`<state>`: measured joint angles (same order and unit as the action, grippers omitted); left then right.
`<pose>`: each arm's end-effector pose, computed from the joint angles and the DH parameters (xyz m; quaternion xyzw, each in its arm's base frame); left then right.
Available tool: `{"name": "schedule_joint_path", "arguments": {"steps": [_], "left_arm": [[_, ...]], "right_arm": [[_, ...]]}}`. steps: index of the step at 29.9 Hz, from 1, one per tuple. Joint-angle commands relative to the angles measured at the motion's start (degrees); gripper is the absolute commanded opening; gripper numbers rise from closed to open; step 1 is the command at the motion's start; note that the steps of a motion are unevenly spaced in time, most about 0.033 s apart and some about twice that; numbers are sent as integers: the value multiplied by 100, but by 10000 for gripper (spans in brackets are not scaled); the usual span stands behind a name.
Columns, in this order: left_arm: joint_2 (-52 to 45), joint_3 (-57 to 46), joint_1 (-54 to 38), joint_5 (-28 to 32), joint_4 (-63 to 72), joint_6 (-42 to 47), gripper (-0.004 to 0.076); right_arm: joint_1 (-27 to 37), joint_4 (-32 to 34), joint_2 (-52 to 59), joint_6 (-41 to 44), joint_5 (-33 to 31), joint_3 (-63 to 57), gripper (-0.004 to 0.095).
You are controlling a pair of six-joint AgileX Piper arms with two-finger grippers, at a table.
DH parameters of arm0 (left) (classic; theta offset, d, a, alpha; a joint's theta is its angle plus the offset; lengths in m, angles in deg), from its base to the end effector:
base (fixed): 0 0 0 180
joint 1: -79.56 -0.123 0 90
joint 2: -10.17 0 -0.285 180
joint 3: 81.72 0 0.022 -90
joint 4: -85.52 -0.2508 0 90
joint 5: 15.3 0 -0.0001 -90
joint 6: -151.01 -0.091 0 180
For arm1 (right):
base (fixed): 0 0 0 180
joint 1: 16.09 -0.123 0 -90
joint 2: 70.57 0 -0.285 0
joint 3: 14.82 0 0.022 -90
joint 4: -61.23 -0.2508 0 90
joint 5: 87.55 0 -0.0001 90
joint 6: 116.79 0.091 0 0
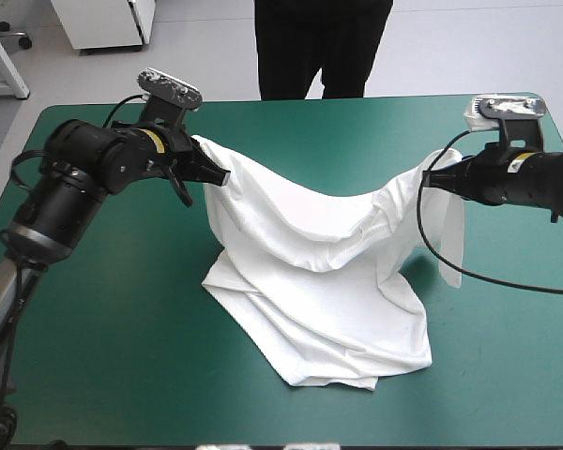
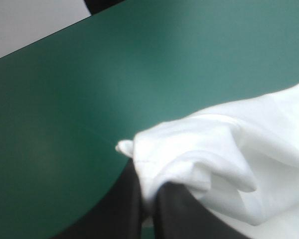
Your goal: Fold the cloth
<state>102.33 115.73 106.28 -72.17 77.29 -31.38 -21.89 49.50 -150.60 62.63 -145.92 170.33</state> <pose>0.2860 -0.1317 0.4354 0.2394 0.8777 -0.0169 0.4148 0.2499 0.0412 0.4295 -0.0362 0.9125 0.1190 0.3897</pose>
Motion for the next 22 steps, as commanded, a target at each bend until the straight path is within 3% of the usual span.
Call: {"name": "schedule_joint_path", "arguments": {"steps": [1,11,20,22], "left_arm": [[193,-76,-76,772,-603,311,-9],[1545,-53,-806,1470,-381,556,-9],[2025,-53,-914,2180,-407,566,-9],[2067,-53,-914,2225,-452,566,-4]], "right_arm": [[-1,142,-319,-58,839,41,-17],[-1,648,-1844,-58,1938,165,-17],[9,870,-2868,127,2122,883,-15],[9,859,-2926,58,2022,941,29]]}}
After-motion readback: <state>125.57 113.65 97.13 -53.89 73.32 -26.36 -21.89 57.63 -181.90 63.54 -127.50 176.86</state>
